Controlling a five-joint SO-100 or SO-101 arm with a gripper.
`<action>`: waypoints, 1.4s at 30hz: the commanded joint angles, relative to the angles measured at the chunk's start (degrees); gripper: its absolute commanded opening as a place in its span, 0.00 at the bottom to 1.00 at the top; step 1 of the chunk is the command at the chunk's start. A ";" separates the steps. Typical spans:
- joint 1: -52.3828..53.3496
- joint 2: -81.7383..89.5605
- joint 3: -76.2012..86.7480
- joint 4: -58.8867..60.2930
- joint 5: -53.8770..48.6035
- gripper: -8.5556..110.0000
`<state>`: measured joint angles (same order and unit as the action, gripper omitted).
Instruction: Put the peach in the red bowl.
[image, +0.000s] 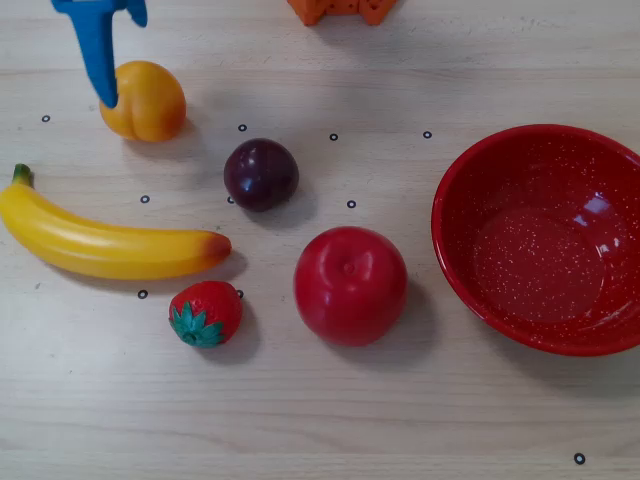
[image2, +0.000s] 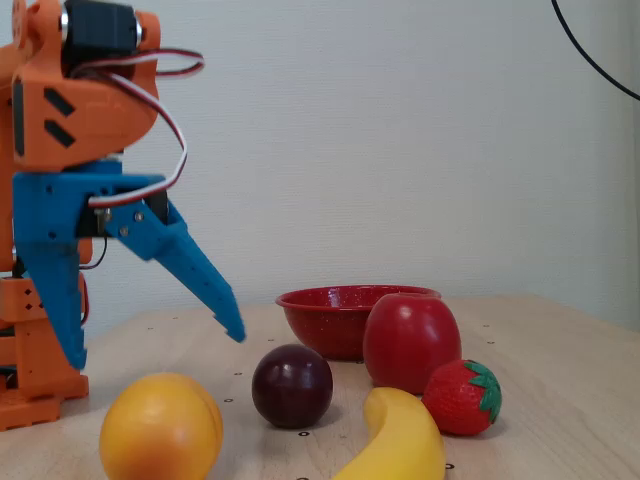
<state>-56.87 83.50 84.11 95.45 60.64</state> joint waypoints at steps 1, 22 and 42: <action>-1.23 1.41 0.09 -3.08 2.55 0.51; -0.70 -5.54 9.49 -16.26 9.05 0.58; 0.62 -8.79 12.92 -23.99 8.96 0.56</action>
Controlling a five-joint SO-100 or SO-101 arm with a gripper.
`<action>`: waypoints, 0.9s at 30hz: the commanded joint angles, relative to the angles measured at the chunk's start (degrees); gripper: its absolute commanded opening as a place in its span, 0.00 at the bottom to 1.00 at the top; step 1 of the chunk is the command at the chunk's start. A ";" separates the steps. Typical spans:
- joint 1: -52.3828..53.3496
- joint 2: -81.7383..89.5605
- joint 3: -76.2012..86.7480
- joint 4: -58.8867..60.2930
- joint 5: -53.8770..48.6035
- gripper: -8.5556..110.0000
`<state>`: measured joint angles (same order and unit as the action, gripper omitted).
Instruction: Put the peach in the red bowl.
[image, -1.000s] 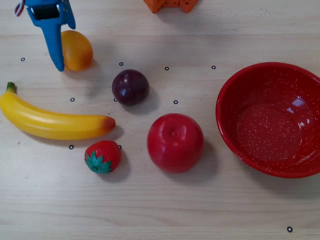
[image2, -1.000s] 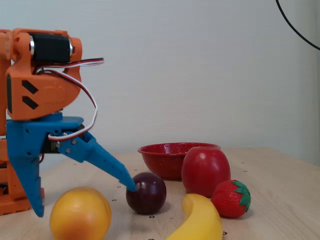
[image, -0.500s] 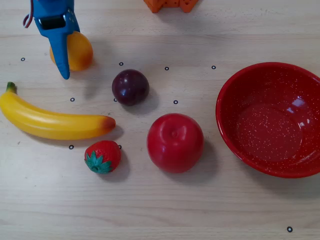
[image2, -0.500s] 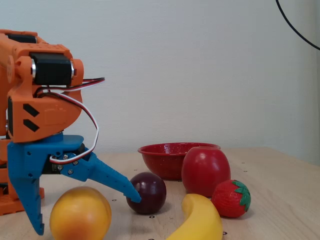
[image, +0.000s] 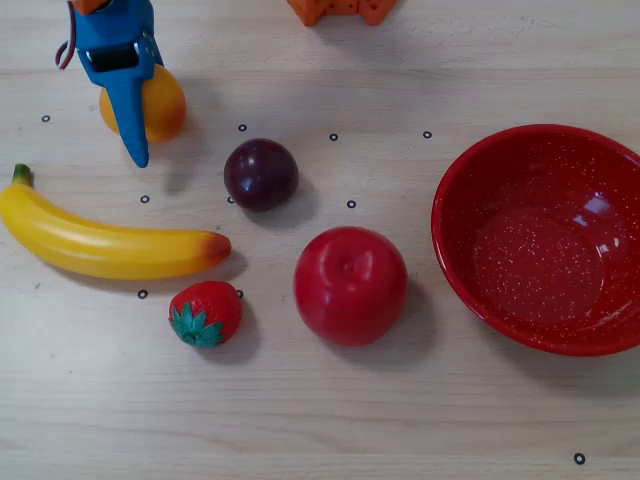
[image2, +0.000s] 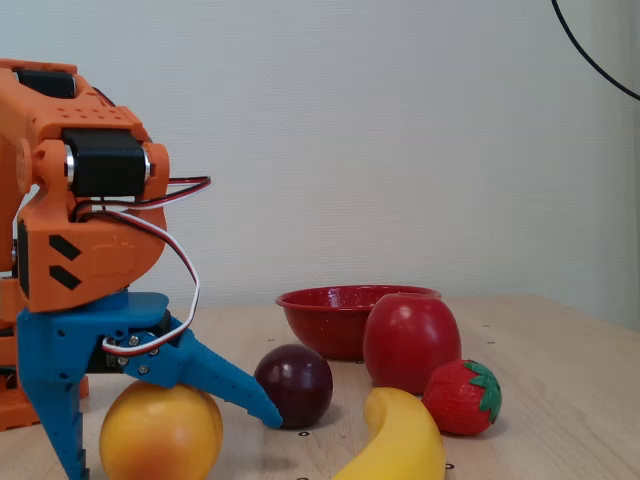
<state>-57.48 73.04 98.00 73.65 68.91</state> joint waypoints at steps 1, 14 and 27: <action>1.23 1.58 -0.97 -2.46 0.70 0.55; 2.20 1.49 -1.23 -3.69 -0.35 0.43; 2.46 1.76 -1.32 -4.22 -1.32 0.07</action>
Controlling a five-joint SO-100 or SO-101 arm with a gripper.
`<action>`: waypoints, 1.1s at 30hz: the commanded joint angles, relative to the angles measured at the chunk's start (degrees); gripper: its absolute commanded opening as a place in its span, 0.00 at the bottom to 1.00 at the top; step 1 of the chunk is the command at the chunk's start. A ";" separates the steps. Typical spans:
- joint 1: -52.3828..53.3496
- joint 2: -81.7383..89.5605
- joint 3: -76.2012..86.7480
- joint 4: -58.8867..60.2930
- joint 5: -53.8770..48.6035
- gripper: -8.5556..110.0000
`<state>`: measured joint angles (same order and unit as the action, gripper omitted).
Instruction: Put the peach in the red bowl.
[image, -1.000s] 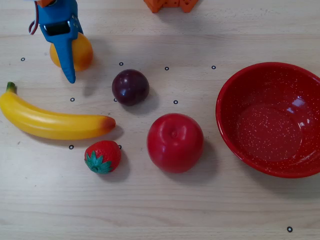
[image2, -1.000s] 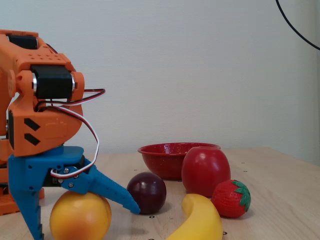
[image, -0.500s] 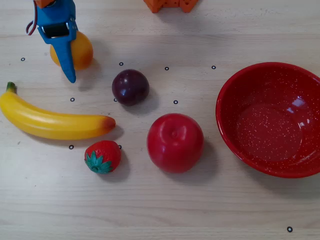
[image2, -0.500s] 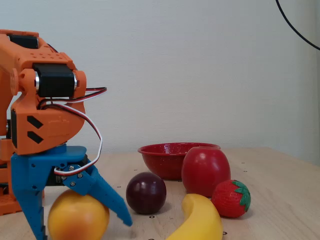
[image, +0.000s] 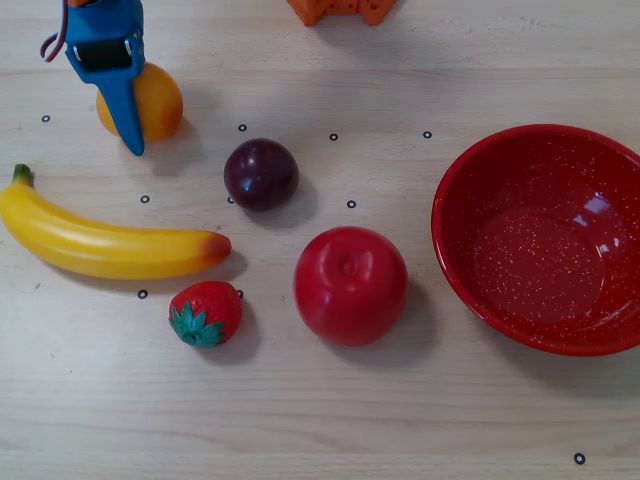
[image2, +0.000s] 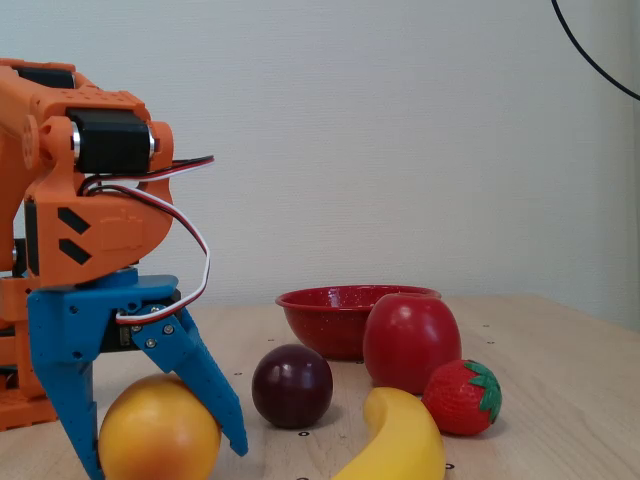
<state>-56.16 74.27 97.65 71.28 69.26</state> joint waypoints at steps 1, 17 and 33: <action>1.05 0.62 -0.97 -1.76 -1.76 0.07; 1.85 2.46 -6.33 6.77 -3.34 0.07; 5.54 11.78 -19.86 24.26 -8.35 0.07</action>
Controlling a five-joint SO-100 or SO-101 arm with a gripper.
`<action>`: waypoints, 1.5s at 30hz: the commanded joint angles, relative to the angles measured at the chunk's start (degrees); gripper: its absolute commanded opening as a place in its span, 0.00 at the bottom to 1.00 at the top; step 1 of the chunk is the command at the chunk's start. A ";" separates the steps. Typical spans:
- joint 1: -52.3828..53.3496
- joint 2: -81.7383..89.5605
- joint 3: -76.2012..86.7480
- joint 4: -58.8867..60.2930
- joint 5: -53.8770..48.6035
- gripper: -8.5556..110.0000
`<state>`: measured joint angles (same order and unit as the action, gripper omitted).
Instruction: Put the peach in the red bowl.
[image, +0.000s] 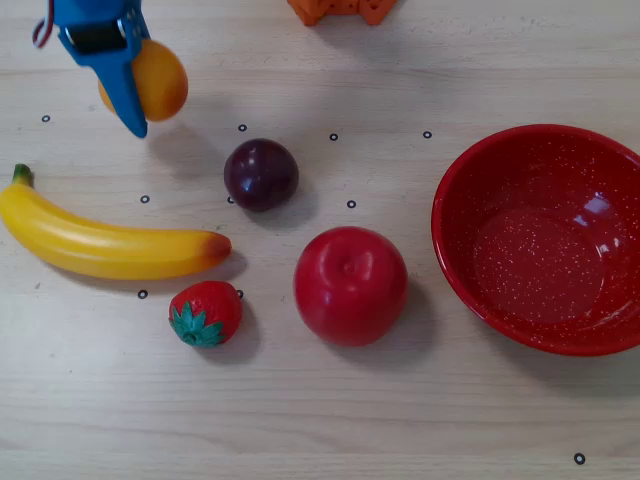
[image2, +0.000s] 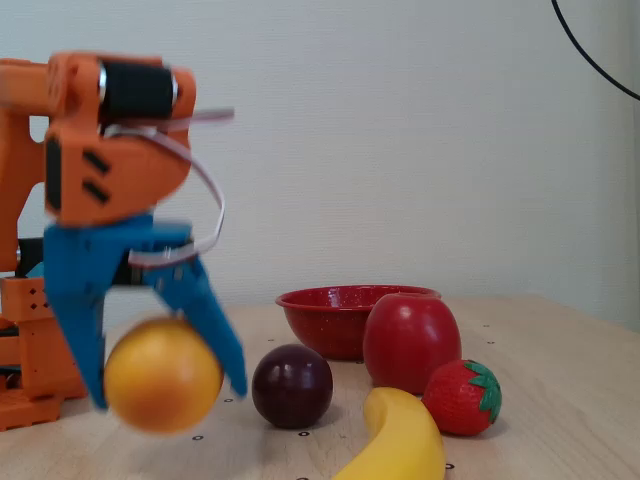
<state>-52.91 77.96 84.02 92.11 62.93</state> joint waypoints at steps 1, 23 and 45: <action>3.08 8.96 -7.38 4.83 -2.64 0.07; 51.33 13.45 -28.83 6.86 -52.65 0.07; 80.07 -22.15 -53.79 1.05 -68.47 0.25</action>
<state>25.22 53.53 36.47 91.67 -5.01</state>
